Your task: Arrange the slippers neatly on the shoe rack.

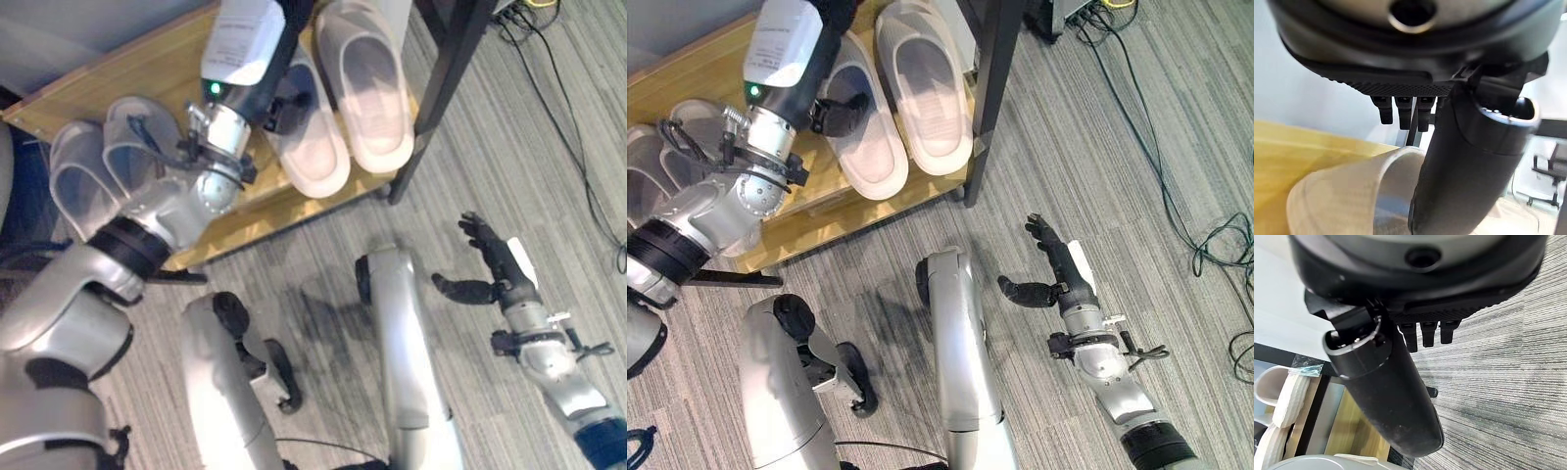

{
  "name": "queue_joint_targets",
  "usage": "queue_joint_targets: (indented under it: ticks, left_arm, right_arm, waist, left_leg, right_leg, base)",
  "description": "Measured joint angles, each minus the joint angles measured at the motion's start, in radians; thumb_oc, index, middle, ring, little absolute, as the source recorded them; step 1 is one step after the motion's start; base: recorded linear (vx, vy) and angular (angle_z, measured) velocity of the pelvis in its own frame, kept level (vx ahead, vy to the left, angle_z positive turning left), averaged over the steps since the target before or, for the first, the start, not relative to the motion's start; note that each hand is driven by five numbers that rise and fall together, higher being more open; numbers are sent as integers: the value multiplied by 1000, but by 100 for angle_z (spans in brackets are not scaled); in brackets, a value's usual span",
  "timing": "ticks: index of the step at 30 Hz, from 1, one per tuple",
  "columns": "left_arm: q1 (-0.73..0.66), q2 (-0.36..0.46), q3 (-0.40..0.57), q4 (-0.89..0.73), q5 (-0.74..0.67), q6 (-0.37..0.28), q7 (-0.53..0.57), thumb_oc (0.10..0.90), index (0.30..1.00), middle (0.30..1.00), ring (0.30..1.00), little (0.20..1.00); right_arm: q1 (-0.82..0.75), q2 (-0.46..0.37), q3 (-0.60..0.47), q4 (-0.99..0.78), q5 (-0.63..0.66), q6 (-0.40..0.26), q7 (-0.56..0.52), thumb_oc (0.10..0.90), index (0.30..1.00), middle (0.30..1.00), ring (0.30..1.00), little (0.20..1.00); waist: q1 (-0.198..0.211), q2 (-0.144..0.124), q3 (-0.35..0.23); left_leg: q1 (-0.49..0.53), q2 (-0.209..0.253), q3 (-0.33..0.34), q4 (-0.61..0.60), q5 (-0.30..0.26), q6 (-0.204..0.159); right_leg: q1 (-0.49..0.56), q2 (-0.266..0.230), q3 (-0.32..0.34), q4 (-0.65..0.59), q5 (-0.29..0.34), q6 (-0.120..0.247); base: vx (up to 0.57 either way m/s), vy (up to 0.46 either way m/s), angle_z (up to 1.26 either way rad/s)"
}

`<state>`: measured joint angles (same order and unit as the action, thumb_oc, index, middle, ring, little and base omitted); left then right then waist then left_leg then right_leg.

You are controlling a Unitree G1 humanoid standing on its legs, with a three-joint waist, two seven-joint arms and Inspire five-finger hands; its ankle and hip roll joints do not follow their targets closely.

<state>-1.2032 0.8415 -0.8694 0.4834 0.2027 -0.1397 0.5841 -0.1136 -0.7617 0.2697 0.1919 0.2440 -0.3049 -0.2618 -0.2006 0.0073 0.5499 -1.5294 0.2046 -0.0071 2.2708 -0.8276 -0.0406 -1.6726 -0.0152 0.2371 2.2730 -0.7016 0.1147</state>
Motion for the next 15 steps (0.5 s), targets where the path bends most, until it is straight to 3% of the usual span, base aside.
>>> queue_joint_targets:
  ticks: [11,15]
  left_arm:
    - [130,9,112,-144,-5,-15,-5,800,900,900,900,900]
    - [206,10,243,-274,-86,-42,-1,800,900,900,900,900]
  right_arm:
    - [20,1,-1,0,-8,0,0,800,900,900,900,900]
    - [37,10,-1,-1,-9,2,-1,800,900,900,900,900]
  waist:
    - [37,0,0]
    - [41,0,0]
  left_leg:
    - [-1,-15,-1,7,-2,-3]
    - [-1,-17,-1,13,-4,-2]
  right_leg:
    - [4,-17,4,19,-19,-5]
    - [5,-20,7,29,-27,-5]
  base:
    - [-6,-8,4]
    - [-8,-37,4]
